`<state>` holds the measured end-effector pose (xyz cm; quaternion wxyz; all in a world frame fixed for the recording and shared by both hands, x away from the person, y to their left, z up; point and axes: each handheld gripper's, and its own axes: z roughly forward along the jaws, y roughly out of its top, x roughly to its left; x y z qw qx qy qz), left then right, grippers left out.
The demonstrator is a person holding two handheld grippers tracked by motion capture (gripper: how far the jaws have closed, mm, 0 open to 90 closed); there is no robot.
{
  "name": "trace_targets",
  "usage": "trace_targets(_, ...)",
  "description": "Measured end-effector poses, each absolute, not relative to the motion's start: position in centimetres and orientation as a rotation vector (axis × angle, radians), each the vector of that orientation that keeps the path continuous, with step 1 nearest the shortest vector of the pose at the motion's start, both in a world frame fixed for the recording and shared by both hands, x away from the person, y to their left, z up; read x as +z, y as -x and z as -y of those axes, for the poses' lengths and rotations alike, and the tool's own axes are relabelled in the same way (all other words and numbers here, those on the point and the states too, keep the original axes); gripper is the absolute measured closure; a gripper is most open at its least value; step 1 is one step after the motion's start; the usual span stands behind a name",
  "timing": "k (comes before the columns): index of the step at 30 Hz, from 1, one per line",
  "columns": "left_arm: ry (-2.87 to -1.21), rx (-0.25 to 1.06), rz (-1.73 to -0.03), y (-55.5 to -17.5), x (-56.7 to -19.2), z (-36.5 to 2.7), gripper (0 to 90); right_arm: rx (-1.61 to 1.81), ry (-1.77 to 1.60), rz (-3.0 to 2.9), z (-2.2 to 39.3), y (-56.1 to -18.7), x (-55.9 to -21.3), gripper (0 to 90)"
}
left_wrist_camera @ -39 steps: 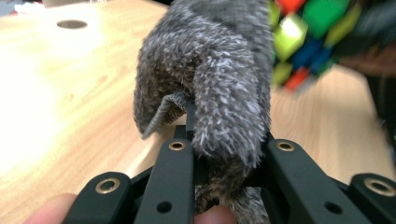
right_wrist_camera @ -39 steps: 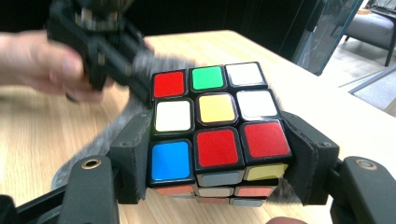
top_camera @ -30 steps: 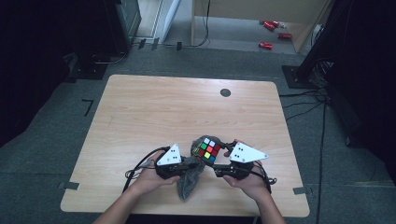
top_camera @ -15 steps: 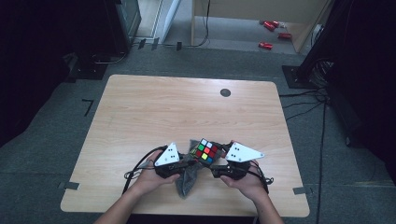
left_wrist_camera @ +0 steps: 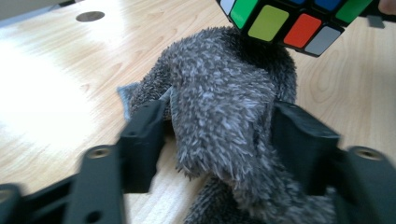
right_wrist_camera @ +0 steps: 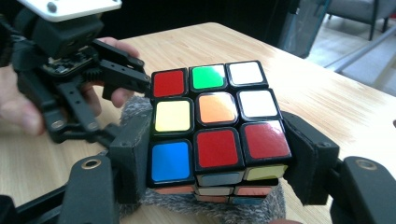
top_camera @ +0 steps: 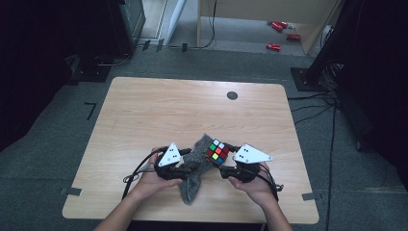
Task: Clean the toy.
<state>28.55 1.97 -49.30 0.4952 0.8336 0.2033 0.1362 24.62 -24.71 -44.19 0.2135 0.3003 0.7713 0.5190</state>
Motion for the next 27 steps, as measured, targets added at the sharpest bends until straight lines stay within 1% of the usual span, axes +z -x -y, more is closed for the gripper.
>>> trace_targets(1, -2.02, 0.346, -0.498, -28.5, -49.3, -2.0, 22.2, 1.432, -0.843, -2.14, 24.7, -24.6, -44.1, 34.4)
trace_targets(2, -2.012, 0.355, -0.501, -28.6, -49.2, -2.1, 18.1, 1.427, -0.858, -2.136, 24.6, -24.6, -44.1, 34.4)
trace_targets(4, -1.995, 0.365, -0.506, -28.6, -48.9, -2.4, 14.6, 1.425, -0.892, -2.127, 24.5, -24.6, -43.9, 34.4)
trace_targets(7, -1.96, 0.374, -0.496, -28.5, -48.4, -2.7, 14.0, 1.446, -0.938, -2.104, 24.3, -24.7, -43.4, 34.4)
trace_targets(13, -1.916, 0.454, -0.464, -27.7, -47.9, -1.8, 13.9, 1.476, -1.006, -2.093, 23.2, -24.7, -42.8, 34.4)
trace_targets(18, -1.916, 0.485, -0.444, -27.4, -48.0, -1.0, 13.9, 1.444, -1.034, -2.092, 22.1, -24.4, -42.4, 34.4)
trace_targets(27, -1.89, 0.477, -0.42, -26.9, -48.0, -0.2, 13.1, 1.454, -1.113, -2.074, 21.2, -24.1, -42.0, 34.3)
